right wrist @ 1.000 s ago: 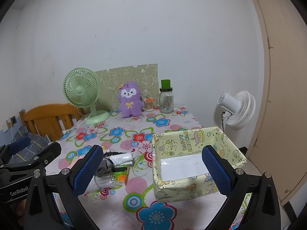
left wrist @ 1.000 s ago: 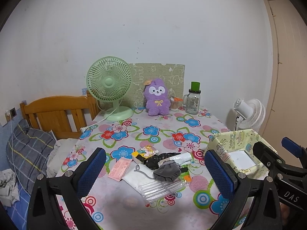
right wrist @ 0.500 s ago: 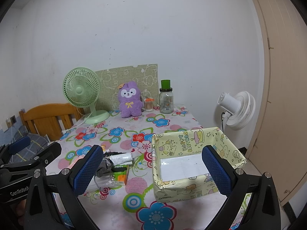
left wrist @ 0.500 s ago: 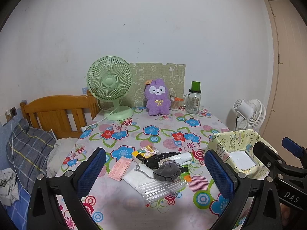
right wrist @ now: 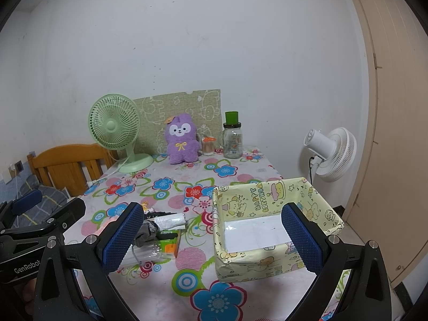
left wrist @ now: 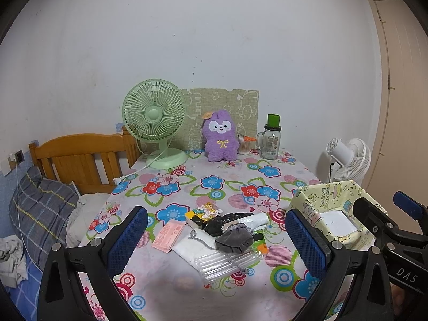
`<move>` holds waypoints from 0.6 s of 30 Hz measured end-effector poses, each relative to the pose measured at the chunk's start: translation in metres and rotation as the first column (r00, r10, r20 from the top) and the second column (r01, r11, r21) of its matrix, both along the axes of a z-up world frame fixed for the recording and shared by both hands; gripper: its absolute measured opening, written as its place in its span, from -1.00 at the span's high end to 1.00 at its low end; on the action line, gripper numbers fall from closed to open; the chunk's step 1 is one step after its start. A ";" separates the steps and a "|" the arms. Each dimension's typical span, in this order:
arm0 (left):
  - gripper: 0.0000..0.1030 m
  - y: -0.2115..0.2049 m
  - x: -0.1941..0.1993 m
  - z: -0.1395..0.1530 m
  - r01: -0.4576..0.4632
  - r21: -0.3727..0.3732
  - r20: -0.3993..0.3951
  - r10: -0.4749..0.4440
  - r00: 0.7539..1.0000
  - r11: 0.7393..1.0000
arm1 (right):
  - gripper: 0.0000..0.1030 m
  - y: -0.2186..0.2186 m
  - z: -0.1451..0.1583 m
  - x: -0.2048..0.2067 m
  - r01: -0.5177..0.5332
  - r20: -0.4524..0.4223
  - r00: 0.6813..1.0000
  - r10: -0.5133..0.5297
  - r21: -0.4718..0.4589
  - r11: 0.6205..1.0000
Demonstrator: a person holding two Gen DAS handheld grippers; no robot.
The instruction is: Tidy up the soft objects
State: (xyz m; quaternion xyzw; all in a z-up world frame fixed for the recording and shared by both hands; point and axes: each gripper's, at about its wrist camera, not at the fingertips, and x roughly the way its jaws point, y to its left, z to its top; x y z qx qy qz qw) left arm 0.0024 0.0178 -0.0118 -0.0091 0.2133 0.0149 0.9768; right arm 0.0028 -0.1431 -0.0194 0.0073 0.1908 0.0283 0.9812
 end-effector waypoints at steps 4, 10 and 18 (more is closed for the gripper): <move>-1.00 0.001 -0.002 0.001 -0.001 -0.002 0.004 0.001 1.000 1.000 | -1.00 0.000 0.000 0.000 0.001 0.000 1.000 -0.001 -0.002 1.000; -0.99 0.001 -0.001 0.003 -0.004 0.000 -0.002 0.004 1.000 1.000 | -1.00 0.001 -0.001 0.000 0.000 0.000 1.000 0.000 -0.002 1.000; -0.99 0.001 0.000 0.003 -0.002 0.001 -0.003 0.002 1.000 1.000 | -1.00 0.001 0.000 0.000 0.000 -0.001 1.000 0.000 -0.002 1.000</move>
